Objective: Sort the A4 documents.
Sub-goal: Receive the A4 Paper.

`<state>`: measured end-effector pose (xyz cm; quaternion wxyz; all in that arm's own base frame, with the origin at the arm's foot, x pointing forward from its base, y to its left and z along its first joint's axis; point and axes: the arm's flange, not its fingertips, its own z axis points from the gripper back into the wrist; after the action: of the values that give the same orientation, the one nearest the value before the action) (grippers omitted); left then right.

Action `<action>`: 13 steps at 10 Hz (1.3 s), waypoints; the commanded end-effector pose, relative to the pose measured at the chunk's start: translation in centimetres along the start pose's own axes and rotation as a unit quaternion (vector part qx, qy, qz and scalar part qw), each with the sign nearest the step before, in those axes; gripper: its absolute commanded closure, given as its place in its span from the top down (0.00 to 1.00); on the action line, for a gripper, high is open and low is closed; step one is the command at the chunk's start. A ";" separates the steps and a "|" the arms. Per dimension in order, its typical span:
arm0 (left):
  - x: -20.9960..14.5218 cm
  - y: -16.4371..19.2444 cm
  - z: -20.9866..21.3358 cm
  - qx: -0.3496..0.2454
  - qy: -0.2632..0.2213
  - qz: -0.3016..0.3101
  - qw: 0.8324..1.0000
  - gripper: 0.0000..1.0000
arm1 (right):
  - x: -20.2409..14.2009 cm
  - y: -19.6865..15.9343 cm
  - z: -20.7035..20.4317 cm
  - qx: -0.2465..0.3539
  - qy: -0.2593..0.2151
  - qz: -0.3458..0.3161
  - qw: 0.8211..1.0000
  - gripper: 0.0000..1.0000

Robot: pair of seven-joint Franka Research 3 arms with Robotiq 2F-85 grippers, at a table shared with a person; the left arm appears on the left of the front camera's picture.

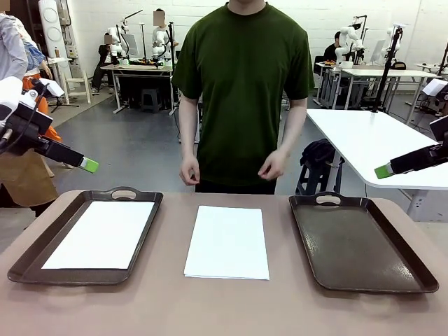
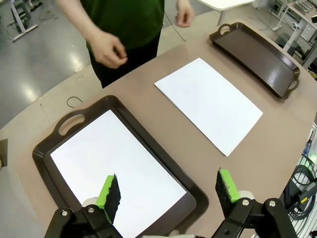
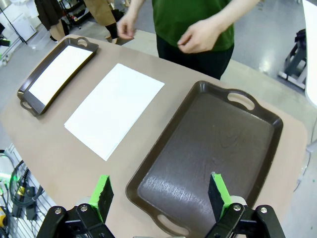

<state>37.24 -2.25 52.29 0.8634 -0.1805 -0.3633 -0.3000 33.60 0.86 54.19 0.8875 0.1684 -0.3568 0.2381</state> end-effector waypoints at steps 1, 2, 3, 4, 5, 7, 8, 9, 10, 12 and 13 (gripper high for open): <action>0.0 0.0 0.1 0.000 -0.001 0.000 1.000 1.00 | 0.1 -0.2 -0.2 0.009 -0.008 -0.001 1.000 1.00; 0.0 0.0 0.1 0.000 -0.001 0.000 1.000 1.00 | 0.1 -0.2 -0.2 0.009 -0.008 -0.001 1.000 1.00; 0.0 0.0 0.1 0.000 -0.001 0.000 1.000 1.00 | 0.1 -0.2 -0.2 0.009 -0.008 -0.001 1.000 1.00; 0.0 0.0 0.1 0.000 -0.001 0.000 1.000 1.00 | 0.1 -0.2 -0.2 0.009 -0.008 -0.001 1.000 1.00; 0.0 0.0 0.1 0.000 -0.001 0.000 1.000 1.00 | 0.1 -0.2 -0.2 0.009 -0.008 -0.001 1.000 1.00; 0.0 0.0 0.1 0.000 -0.001 0.000 1.000 1.00 | 0.1 -0.2 -0.2 0.009 -0.008 -0.001 1.000 1.00; 0.0 0.0 0.1 0.000 -0.001 0.000 1.000 1.00 | 0.1 -0.2 -0.2 0.009 -0.008 -0.001 1.000 1.00; 0.0 0.0 0.1 0.000 -0.001 0.000 1.000 1.00 | 0.1 -0.2 -0.2 0.009 -0.008 -0.001 1.000 1.00; 0.0 0.0 0.1 0.000 -0.001 0.000 1.000 1.00 | 0.1 -0.2 -0.2 0.009 -0.008 -0.001 1.000 1.00; 0.0 0.0 0.1 0.000 -0.001 0.000 1.000 1.00 | 0.1 -0.2 -0.2 0.009 -0.008 -0.001 1.000 1.00; 0.0 0.0 0.1 0.000 -0.001 0.000 1.000 1.00 | 0.1 -0.2 -0.2 0.009 -0.008 -0.001 1.000 1.00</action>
<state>37.24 -2.25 52.30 0.8633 -0.1805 -0.3634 -0.3001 33.60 0.86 54.19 0.8875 0.1684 -0.3568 0.2381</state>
